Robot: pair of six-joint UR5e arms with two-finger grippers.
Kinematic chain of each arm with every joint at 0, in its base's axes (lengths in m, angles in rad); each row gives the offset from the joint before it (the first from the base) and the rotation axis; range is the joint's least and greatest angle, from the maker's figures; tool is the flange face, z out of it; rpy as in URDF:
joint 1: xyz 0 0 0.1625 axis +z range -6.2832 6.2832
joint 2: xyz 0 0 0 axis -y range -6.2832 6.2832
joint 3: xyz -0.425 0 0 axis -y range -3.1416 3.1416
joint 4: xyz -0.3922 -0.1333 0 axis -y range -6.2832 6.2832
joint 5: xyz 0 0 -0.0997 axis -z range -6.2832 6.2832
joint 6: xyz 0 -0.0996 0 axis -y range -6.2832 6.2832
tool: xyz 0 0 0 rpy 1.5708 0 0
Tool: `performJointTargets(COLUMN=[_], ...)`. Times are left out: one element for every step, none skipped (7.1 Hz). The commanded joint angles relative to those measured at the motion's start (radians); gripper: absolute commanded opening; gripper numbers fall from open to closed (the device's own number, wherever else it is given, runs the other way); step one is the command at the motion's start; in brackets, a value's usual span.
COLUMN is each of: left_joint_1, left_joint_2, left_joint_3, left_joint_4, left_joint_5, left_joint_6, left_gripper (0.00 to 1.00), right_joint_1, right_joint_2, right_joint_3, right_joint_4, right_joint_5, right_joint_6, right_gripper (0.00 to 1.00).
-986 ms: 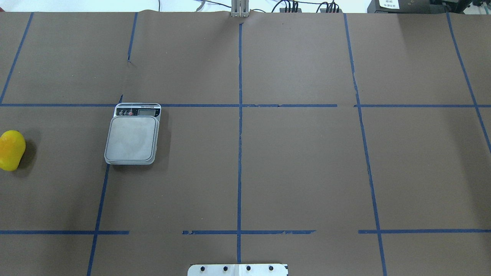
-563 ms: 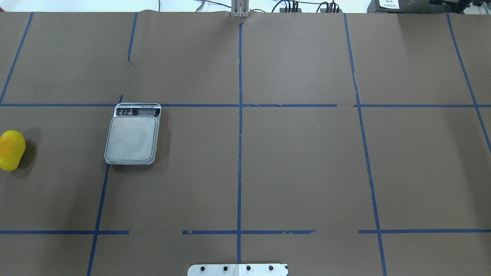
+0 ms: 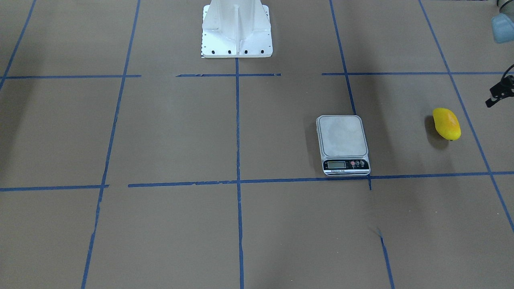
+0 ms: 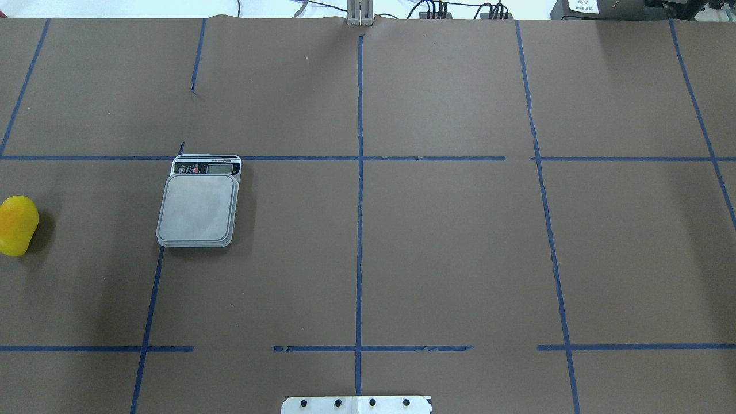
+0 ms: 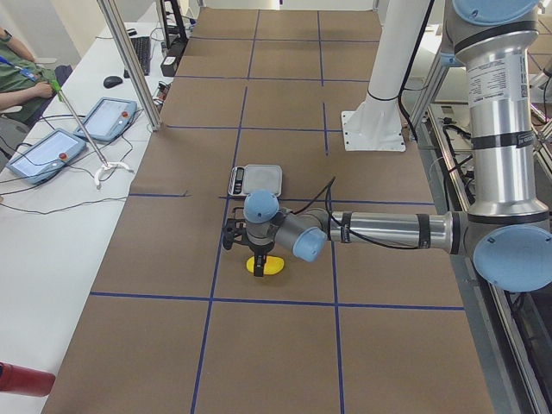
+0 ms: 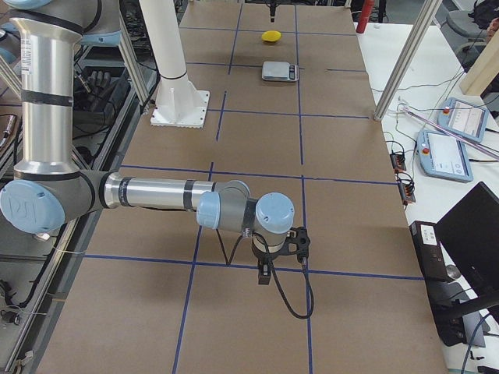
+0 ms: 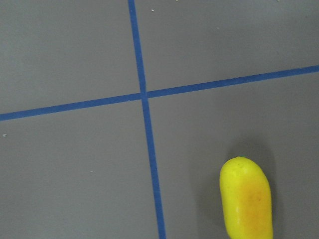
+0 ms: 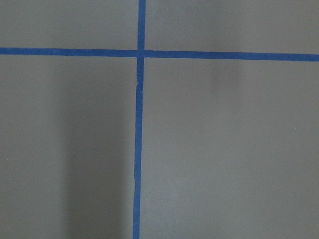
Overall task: Weigh mango
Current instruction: 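Move the left gripper down toward the yellow mango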
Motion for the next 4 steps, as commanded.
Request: performJointTargets(left_joint_1=[0.088,0.100,0.126,0.143], left_joint_2=[-0.031,-0.040,-0.045,-0.050], left_joint_3=[0.090,0.146,0.152,0.154], left_joint_4=[-0.070,-0.130,-0.140,-0.140], left_joint_5=[0.063,0.064,0.065,0.065], left_joint_6=[-0.067,-0.075,-0.115,-0.119], left_gripper=[1.00,1.00,1.00,1.00], right_joint_1=[0.000,0.000,0.000,0.000], right_joint_2=[0.000,-0.002,0.000,0.000], right_joint_3=[0.000,0.000,0.000,0.000], right_joint_4=[0.000,-0.001,-0.001,-0.001], right_joint_5=[0.000,0.000,0.000,0.000], right_joint_6=[0.000,0.000,0.000,0.000], right_gripper=[1.00,1.00,1.00,1.00])
